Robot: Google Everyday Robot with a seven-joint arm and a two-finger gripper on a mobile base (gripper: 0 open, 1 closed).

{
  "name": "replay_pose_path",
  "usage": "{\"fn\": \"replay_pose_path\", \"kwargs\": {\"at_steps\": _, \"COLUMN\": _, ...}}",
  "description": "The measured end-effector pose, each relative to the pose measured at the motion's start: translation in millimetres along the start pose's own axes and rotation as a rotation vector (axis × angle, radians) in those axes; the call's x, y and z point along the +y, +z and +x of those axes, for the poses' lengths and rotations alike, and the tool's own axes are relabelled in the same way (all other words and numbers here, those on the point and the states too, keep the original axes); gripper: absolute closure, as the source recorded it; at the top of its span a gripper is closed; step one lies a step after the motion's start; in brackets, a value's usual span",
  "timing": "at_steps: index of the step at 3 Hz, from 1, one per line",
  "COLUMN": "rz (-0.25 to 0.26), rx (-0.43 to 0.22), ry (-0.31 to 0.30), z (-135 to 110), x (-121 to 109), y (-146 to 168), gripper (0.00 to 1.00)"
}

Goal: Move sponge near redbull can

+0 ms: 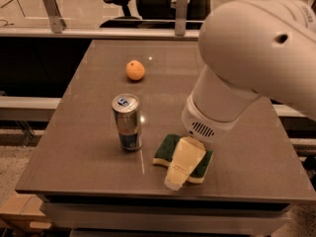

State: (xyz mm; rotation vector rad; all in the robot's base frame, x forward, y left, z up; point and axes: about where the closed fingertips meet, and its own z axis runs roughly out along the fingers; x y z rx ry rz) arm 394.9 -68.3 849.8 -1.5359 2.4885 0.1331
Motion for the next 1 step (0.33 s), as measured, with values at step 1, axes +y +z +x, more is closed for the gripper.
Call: {"fn": "replay_pose_path", "kwargs": {"at_steps": 1, "rz": 0.026, "rx": 0.001, "ry": -0.037, "z": -7.7, "x": -5.9, "y": -24.1, "gripper": 0.0}}
